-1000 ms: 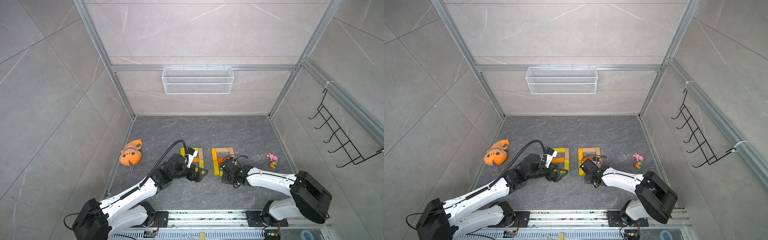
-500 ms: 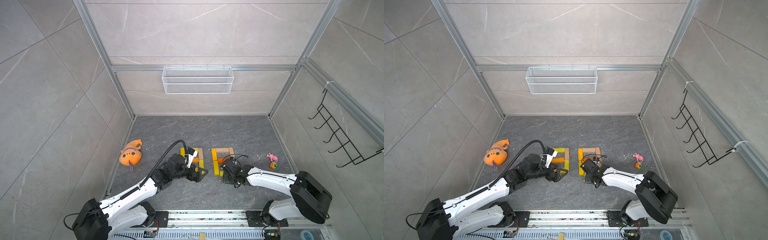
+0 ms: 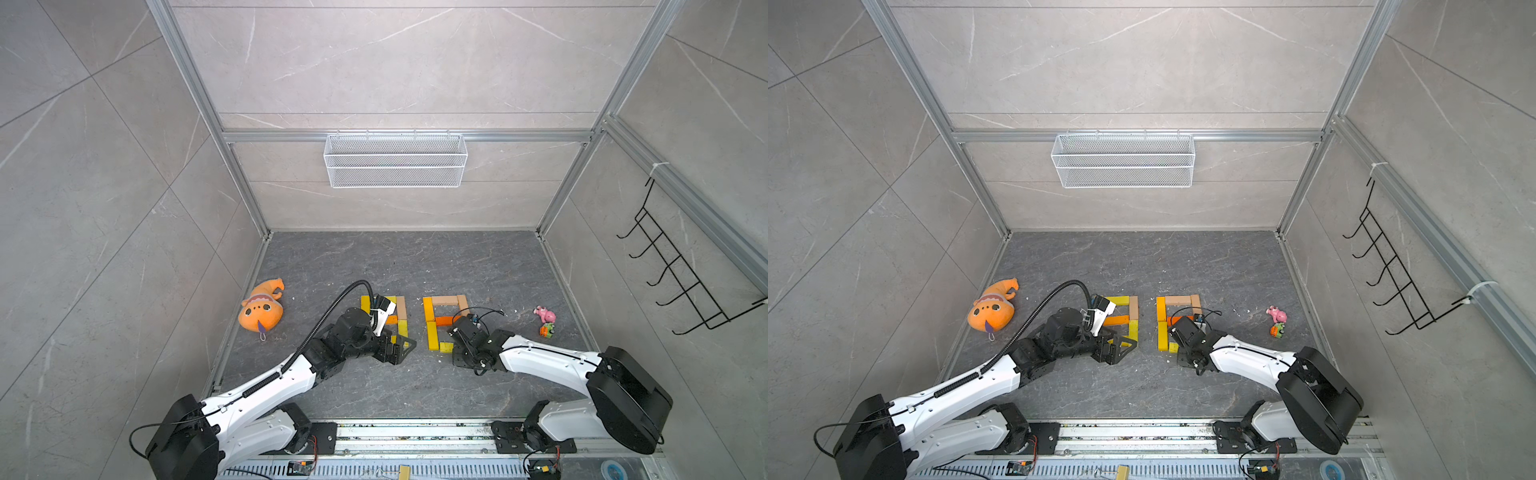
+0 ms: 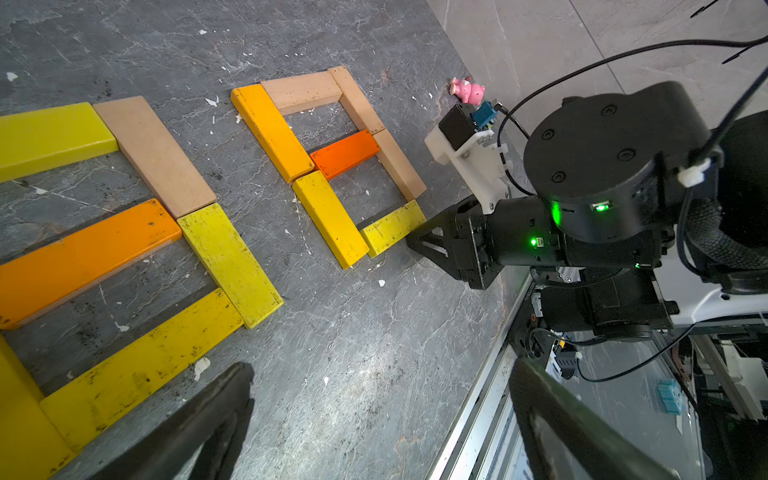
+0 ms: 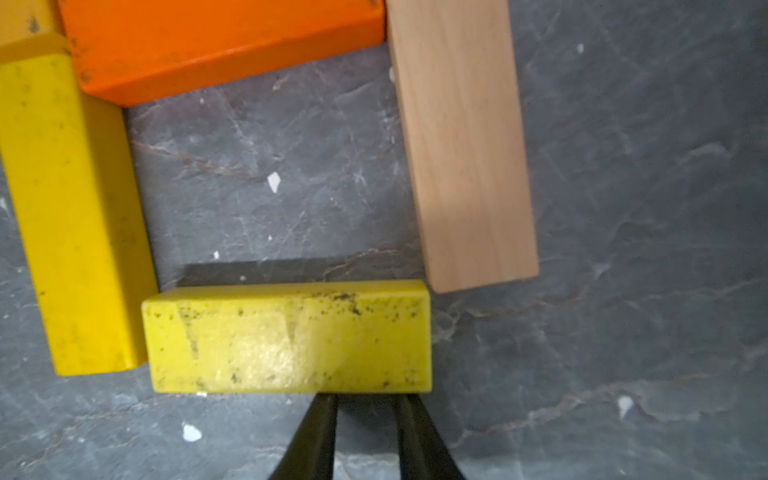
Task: Assemble the number 8 with building blocks
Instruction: Assemble the building block at the center of the board.
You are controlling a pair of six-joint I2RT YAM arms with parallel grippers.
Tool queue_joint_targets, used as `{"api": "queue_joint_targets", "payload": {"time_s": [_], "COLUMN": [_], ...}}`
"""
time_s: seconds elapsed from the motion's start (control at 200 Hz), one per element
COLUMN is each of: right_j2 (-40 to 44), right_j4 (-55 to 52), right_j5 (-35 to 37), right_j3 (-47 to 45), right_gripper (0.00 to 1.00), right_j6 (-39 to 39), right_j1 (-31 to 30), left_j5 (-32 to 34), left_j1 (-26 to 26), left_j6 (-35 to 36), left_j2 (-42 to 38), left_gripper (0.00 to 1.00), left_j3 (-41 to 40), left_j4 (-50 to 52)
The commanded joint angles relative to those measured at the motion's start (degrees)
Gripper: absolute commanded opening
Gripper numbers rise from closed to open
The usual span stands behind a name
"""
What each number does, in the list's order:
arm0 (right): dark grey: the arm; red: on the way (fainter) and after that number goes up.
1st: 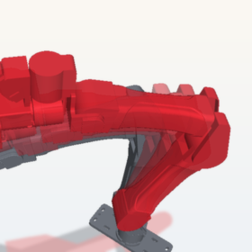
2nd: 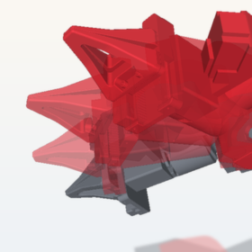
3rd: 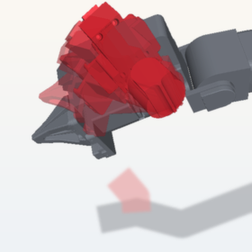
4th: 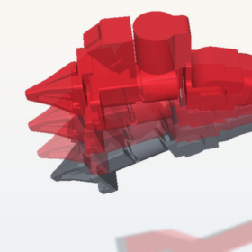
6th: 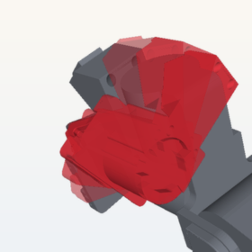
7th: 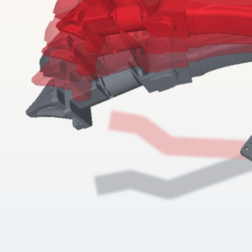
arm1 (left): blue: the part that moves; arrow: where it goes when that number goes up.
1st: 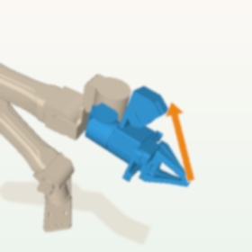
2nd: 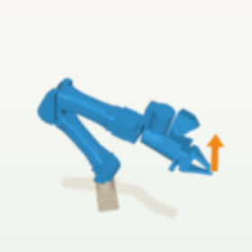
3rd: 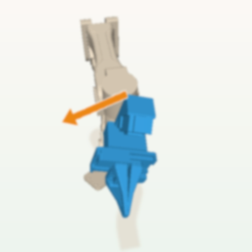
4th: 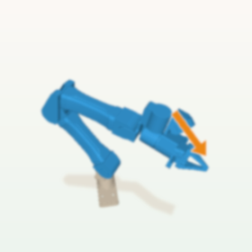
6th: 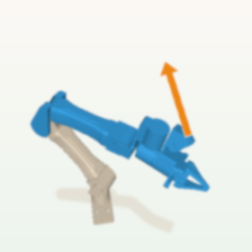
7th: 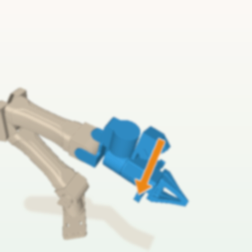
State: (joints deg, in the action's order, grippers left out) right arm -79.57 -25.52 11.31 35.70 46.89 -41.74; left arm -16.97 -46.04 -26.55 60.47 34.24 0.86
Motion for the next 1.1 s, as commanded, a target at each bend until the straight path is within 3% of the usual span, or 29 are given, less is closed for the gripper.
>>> {"api": "queue_joint_targets", "payload": {"time_s": [0.0,0.584,1.099], "right_j2": [-2.58,-4.61,-5.50], "right_j4": [-4.21,-0.44,0.40], "right_j5": [0.47,-3.56,-2.58], "right_j3": [-0.05,1.99,2.75], "right_gripper": [0.28,0.28,0.27], "right_j6": [-1.77,-4.17,-4.51], "right_j1": [0.69,0.69,0.67], "left_j5": [0.01,-0.02,-0.25], "left_j1": [-0.18,-0.14,-0.17], "left_j6": [-0.25,-0.02,-0.26], "left_j2": [-0.61,0.37,1.11], "left_gripper": [0.99,0.99,0.99], "left_j3": [0.27,0.81,0.64], "left_j4": [-1.65,-1.72,-2.33]}}
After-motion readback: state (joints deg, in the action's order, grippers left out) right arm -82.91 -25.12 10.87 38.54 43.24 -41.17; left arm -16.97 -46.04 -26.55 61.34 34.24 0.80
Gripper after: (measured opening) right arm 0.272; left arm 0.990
